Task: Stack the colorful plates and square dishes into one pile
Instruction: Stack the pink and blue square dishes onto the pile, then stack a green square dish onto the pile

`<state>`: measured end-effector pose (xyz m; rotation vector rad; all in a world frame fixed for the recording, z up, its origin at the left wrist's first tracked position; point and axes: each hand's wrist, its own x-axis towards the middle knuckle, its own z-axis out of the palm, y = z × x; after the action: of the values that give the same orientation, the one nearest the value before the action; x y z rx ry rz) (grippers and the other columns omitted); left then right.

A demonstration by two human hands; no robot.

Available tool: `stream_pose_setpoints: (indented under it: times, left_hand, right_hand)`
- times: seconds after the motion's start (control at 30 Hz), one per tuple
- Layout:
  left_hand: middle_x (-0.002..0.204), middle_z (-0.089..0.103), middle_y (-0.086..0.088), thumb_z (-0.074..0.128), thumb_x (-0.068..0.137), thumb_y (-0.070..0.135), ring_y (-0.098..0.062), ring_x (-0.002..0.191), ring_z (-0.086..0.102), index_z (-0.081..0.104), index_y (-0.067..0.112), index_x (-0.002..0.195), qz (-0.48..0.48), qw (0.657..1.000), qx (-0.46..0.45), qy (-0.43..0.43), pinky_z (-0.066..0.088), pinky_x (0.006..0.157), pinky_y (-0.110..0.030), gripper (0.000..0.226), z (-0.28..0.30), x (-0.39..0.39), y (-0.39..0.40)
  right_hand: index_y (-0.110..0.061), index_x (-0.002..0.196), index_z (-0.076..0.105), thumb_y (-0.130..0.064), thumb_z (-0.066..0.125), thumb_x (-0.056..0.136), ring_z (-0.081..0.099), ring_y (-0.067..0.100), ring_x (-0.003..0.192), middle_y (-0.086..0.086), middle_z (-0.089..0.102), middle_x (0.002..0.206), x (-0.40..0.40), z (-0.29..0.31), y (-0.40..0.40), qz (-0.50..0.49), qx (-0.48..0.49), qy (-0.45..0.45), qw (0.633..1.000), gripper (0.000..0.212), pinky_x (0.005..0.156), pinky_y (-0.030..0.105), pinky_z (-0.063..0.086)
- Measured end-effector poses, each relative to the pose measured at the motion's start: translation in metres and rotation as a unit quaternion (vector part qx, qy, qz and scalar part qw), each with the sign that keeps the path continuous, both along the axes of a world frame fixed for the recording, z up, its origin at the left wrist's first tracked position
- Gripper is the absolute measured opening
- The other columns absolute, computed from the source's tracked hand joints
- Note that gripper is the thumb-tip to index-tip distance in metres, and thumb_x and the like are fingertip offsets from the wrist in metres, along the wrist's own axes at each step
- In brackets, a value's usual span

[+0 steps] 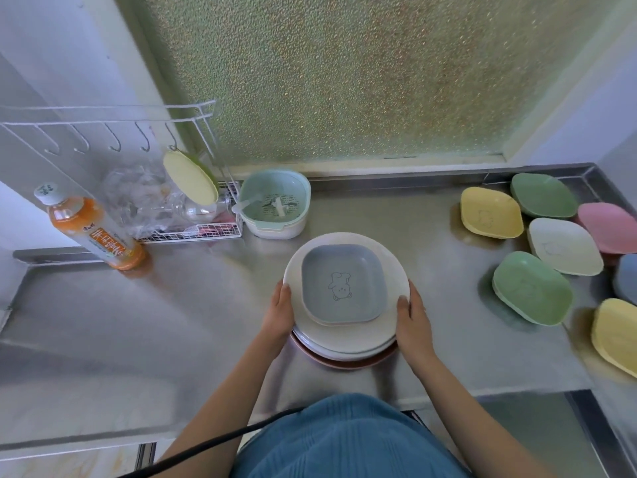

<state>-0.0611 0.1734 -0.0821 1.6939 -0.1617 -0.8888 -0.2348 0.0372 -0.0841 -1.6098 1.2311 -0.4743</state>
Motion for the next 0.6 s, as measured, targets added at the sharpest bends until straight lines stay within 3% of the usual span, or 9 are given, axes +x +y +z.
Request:
stream_pose_setpoints:
  times: [0.23,0.43,0.6]
  left_hand:
    - [0.122,0.048,-0.001,0.023,0.102,0.026,-0.014,0.111,0.045,0.039,0.015,0.136,-0.031,0.999,-0.013,0.008,0.033,0.092,-0.026,0.039,0.003,-0.034,-0.075]
    - [0.124,0.049,-0.002,0.025,0.102,0.026,-0.017,0.113,0.046,0.039,0.016,0.137,-0.028,0.999,-0.004,0.015,0.036,0.101,-0.031,0.039,0.002,-0.077,-0.134]
    - [0.125,0.049,0.0,0.026,0.101,0.027,-0.017,0.113,0.046,0.039,0.019,0.137,-0.008,1.0,0.002,0.011,0.036,0.102,-0.033,0.039,0.0,-0.105,-0.167]
  right_hand:
    - [-0.016,0.145,0.031,-0.019,0.033,0.101,0.04,0.022,0.131,0.006,0.042,0.145,-0.044,-0.001,-0.067,-0.007,-0.041,0.025,0.999,0.044,0.101,0.024,0.026]
    - [-0.01,0.144,0.032,-0.015,0.034,0.1,0.039,0.026,0.134,0.01,0.042,0.146,-0.079,0.003,-0.138,0.005,-0.056,0.047,0.997,0.044,0.112,0.04,0.03]
    - [-0.016,0.145,0.03,-0.023,0.036,0.1,0.04,0.025,0.133,0.007,0.043,0.146,-0.103,0.003,-0.18,0.018,-0.047,0.071,0.996,0.046,0.108,0.034,0.028]
